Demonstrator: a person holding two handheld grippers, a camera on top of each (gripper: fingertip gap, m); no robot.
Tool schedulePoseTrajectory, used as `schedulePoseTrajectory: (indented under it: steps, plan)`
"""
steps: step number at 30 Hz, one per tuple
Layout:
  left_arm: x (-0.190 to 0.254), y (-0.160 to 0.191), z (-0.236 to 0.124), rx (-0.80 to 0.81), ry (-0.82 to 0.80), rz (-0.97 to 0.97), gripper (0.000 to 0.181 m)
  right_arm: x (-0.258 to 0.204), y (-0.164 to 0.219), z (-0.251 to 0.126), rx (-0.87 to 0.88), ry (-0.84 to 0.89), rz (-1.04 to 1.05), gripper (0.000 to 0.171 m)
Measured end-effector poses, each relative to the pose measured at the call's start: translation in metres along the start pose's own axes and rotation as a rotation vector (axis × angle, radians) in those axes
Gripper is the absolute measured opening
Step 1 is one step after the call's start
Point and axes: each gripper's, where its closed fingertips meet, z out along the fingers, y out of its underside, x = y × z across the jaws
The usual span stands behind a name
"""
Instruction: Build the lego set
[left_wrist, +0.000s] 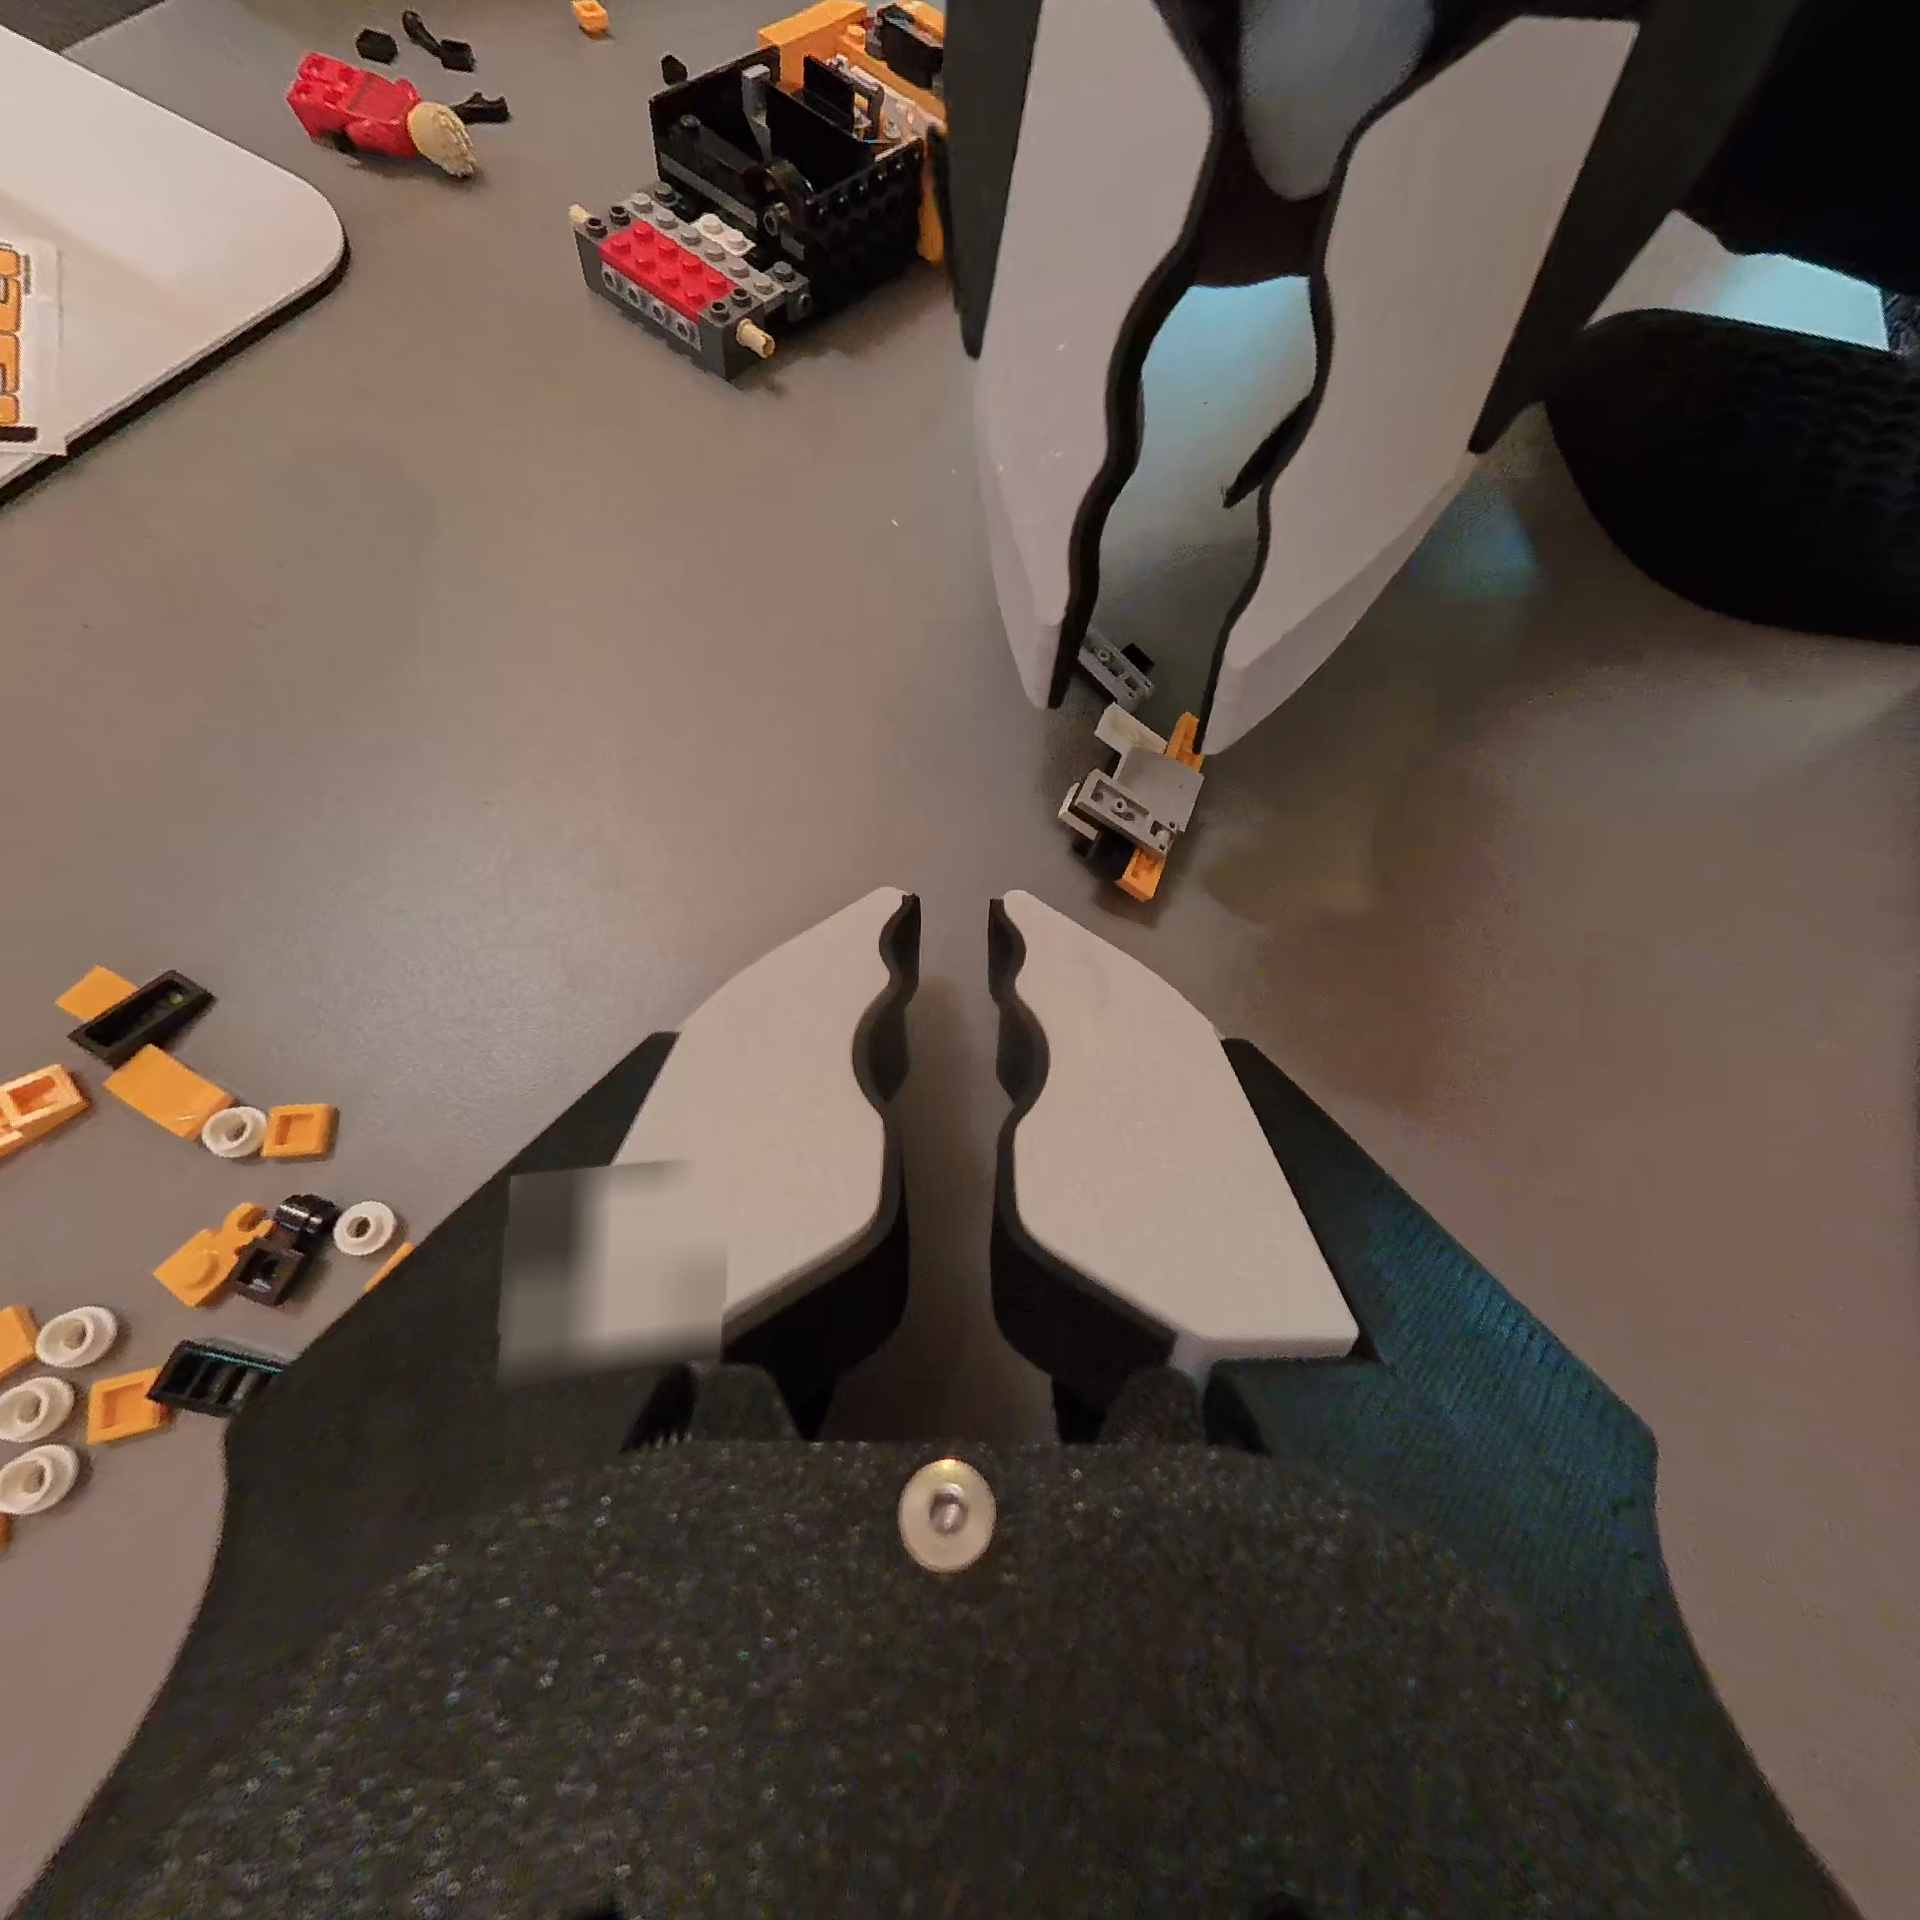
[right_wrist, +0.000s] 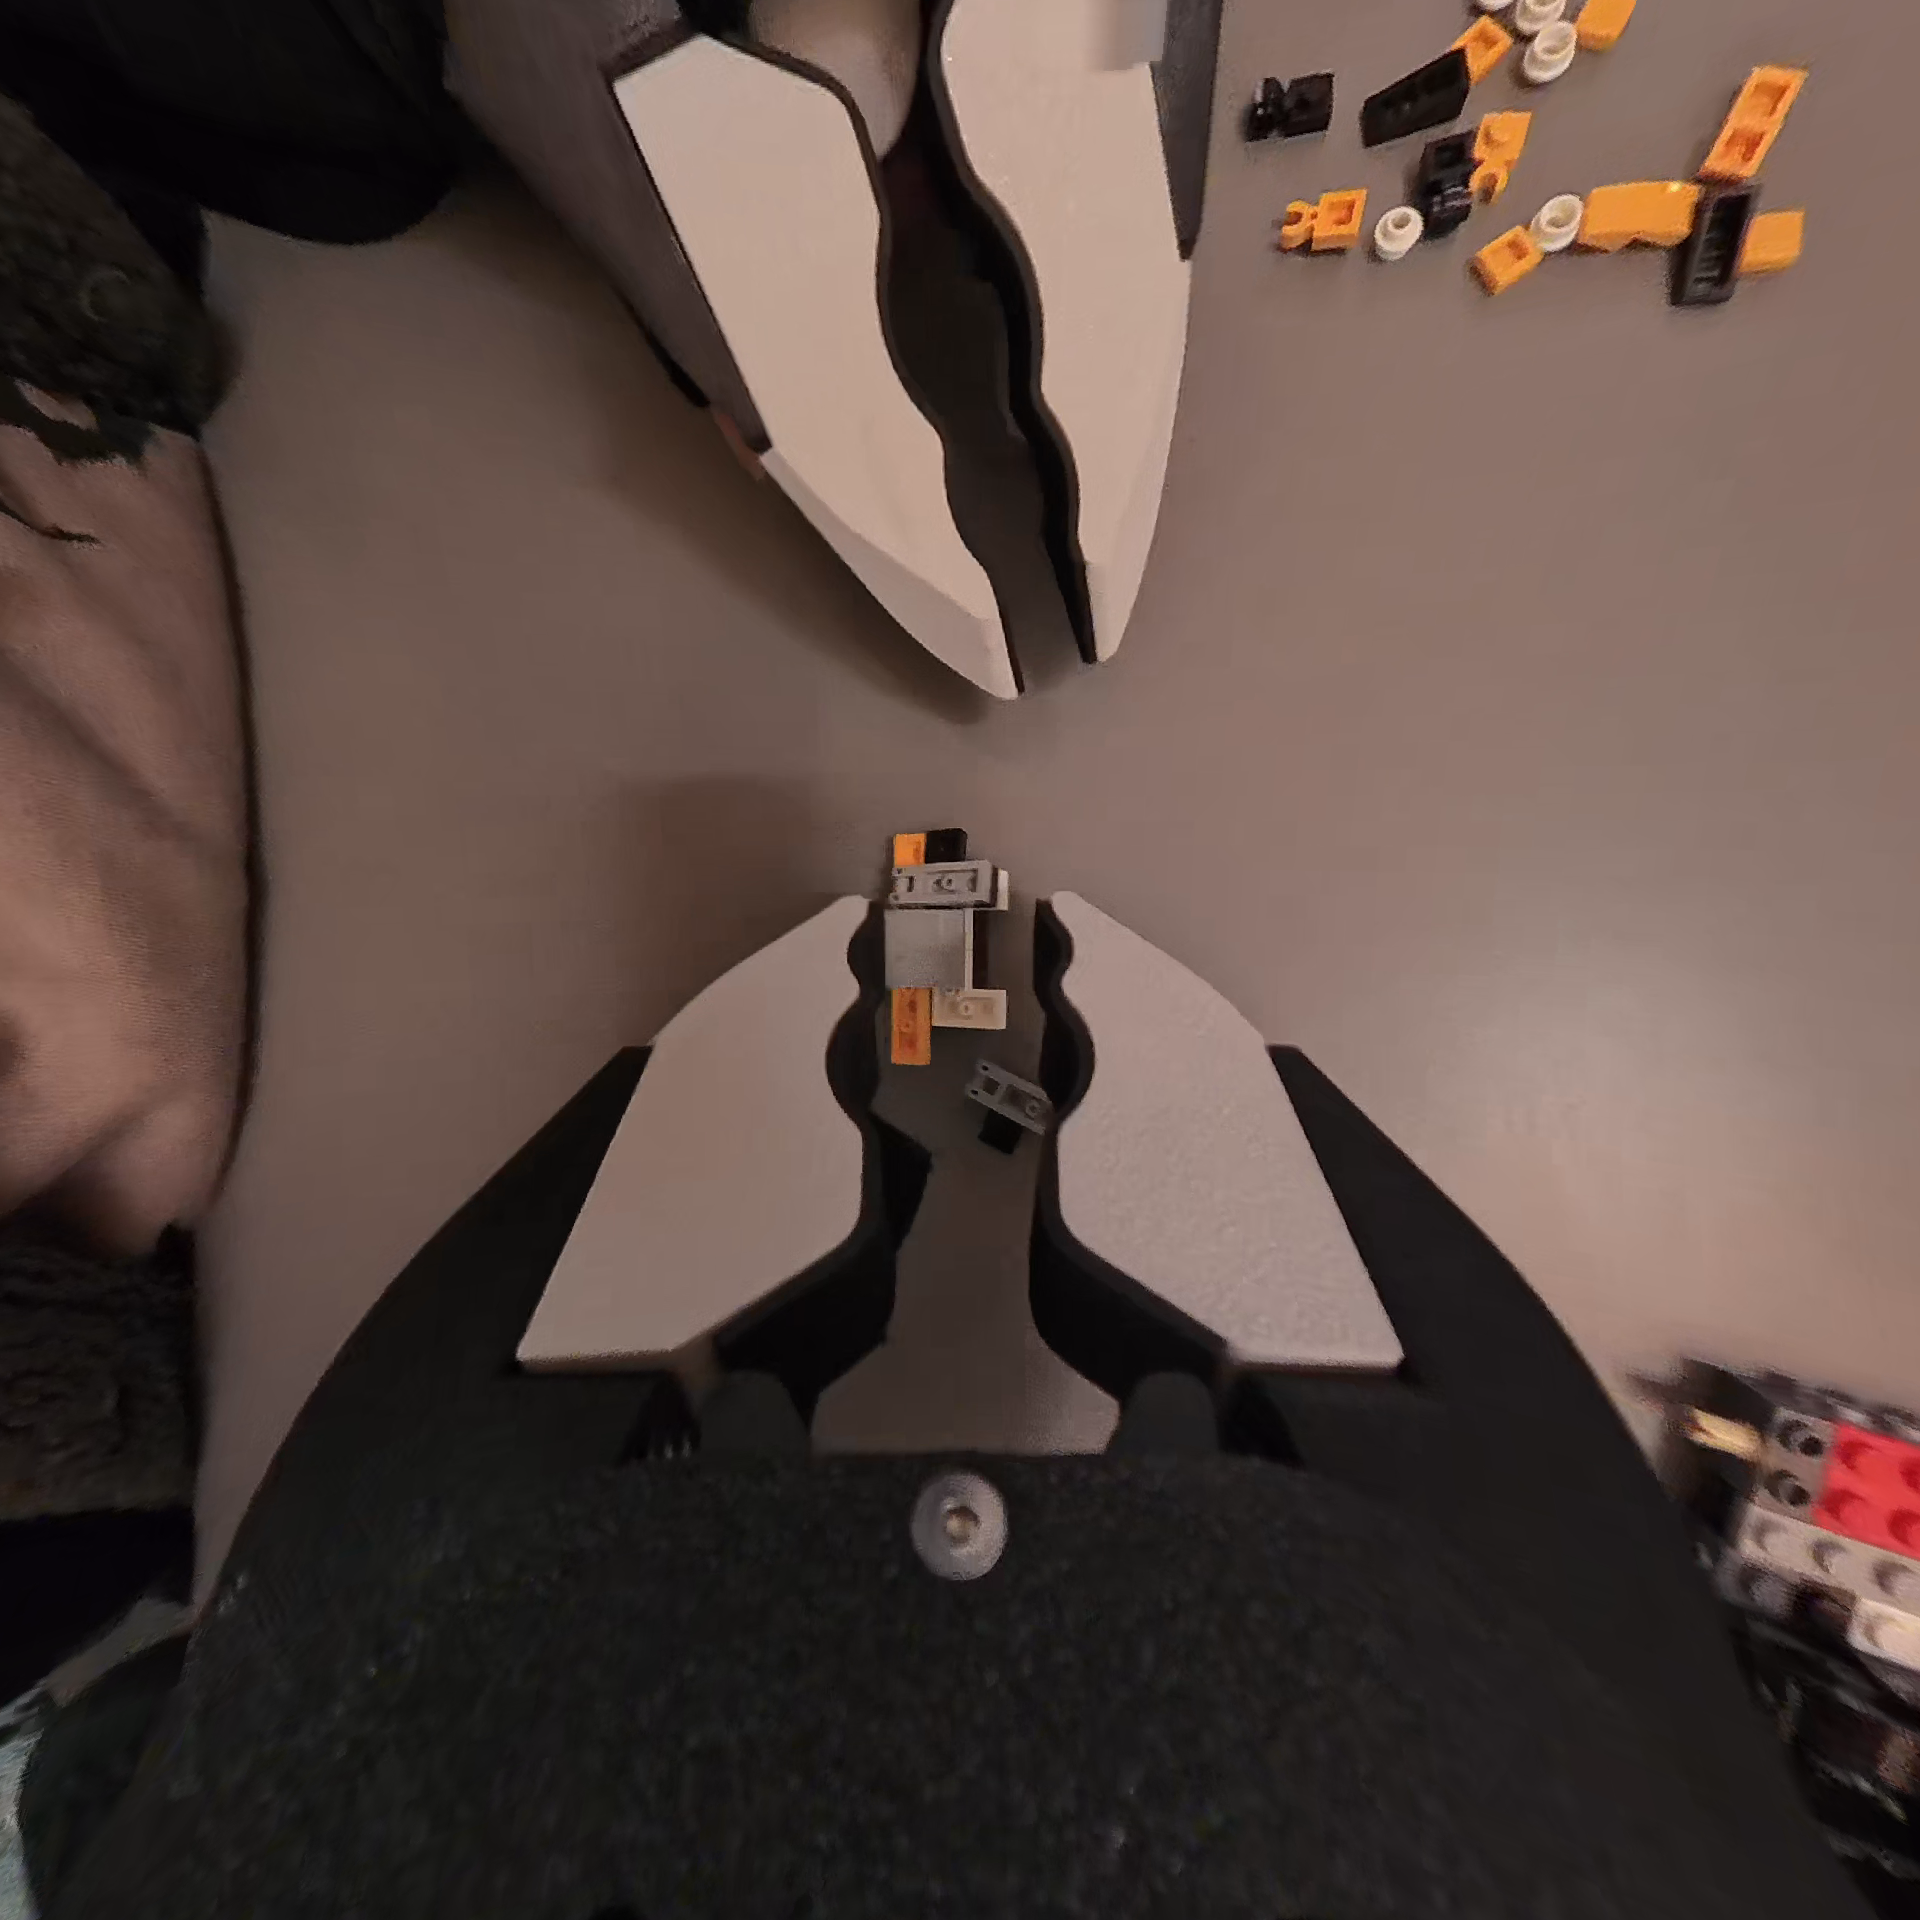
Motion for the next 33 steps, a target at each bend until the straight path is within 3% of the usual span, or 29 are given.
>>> schedulePoseTrajectory:
  steps: [1,15,33]
  plan:
    - [0.000,0.000,0.000,0.001,0.000,0.000,0.012,-0.002,-0.001,0.001,0.011,-0.024,0.003,0.028]
    - [0.002,-0.001,-0.002,0.009,0.012,-0.013,0.012,-0.001,0.004,0.018,-0.023,-0.126,0.045,0.033]
    - [0.002,0.000,-0.002,0.009,0.019,-0.030,0.013,-0.001,0.006,0.017,0.032,-0.238,0.122,0.017]
